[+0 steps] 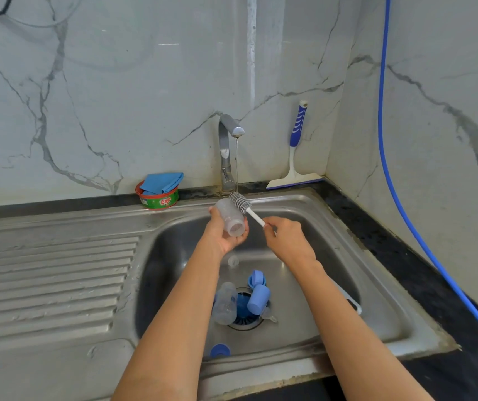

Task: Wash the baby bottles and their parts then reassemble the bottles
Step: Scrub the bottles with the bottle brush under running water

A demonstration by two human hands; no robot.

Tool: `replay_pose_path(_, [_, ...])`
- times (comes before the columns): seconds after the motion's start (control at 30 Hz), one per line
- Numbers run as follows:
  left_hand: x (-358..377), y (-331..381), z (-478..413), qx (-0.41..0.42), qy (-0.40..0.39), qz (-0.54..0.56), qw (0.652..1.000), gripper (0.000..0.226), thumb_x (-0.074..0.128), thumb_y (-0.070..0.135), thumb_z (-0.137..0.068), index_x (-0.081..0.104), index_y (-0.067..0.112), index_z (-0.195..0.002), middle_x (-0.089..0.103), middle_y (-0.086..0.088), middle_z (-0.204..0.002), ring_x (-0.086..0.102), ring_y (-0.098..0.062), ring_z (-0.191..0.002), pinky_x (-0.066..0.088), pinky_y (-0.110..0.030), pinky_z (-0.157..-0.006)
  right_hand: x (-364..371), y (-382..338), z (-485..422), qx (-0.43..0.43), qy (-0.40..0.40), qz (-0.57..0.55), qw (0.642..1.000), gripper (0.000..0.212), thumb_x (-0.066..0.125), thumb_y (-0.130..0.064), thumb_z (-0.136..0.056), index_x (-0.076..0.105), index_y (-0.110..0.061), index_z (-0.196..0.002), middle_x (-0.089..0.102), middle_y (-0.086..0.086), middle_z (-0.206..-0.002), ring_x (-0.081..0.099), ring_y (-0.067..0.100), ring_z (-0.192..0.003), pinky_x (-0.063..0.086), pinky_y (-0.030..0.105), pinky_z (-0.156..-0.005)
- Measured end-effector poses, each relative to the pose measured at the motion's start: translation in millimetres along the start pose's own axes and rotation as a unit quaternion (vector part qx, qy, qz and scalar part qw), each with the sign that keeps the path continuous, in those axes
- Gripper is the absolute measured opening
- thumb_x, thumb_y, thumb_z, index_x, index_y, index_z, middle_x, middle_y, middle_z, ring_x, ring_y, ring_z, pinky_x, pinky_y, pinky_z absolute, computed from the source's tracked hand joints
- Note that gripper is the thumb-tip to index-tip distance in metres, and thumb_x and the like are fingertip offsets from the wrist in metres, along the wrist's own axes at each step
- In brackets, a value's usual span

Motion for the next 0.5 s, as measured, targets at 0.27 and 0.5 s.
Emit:
replay_pose_path(0.27, [-31.1,12.9,16.3,0.096,0.074,-0.096,0.988,0.079,0.07,0.054,-0.076,0.041,0.006,-0.132,0.061,-0.018,-0.118,0.065,-0.027,-0.094,0.054,-0.032,-0.054,12.5,-6.9,5.1,-0.009,-0.065,0.012,0.998,0.028,0.043,-0.017,-0.097,0.067,-0.021,-0.112,0.058,0.001,-0.076,0.054,0.019,-0.064,0.048,0.031,-0.058])
replay_pose_path(0.5, [-46.3,2.1,29.9,0.079,0.064,-0.046,0.994,0.044,0.056,0.038,-0.095,0.043,0.008,-0.124,0.057,-0.018,-0.112,0.061,-0.025,-0.085,0.055,-0.033,-0.065,25.4,-11.4,13.7,-0.006,-0.097,0.025,0.995,0.03,0.041,-0.018,-0.097,0.067,-0.018,-0.114,0.06,0.008,-0.087,0.053,0.022,-0.069,0.053,0.038,-0.069])
Point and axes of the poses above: each hand's wrist, its own z-axis away from the middle knuckle, its own x-axis out of the palm, y = z × x, the point moved 8 cm from there along -z, towards the middle knuckle
